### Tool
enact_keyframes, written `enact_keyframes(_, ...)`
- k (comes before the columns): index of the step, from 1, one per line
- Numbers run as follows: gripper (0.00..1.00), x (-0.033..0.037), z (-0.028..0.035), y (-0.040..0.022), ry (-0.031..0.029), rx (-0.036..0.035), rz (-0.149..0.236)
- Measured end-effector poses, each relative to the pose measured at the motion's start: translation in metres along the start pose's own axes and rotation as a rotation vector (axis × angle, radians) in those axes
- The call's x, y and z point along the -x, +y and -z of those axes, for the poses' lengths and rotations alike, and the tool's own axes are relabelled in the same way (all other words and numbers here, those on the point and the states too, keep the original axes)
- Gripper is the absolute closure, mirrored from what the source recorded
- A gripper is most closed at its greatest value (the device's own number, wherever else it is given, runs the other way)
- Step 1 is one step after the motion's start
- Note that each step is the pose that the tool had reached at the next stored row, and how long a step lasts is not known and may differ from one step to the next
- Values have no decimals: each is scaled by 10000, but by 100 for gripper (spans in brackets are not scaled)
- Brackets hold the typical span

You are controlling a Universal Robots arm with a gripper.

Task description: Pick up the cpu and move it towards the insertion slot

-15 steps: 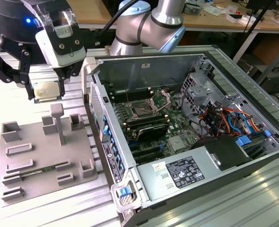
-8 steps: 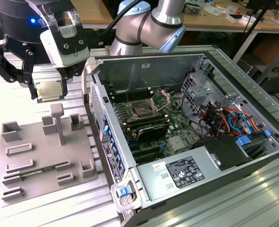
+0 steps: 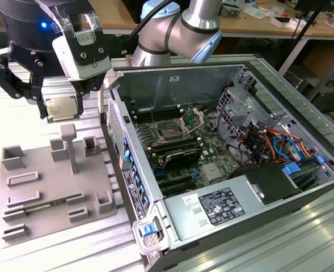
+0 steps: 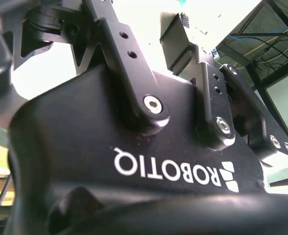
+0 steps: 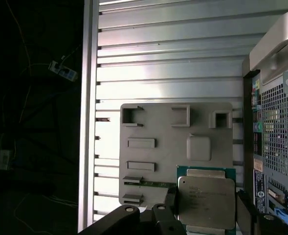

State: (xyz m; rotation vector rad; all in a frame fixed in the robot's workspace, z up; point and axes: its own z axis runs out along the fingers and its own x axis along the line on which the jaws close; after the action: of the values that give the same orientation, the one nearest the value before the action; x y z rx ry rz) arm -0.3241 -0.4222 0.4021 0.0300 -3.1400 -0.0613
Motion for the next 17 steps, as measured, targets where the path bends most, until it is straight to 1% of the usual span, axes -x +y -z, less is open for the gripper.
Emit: enact_keyframes(17, 45, 131, -1, -2, 0, 1, 0)
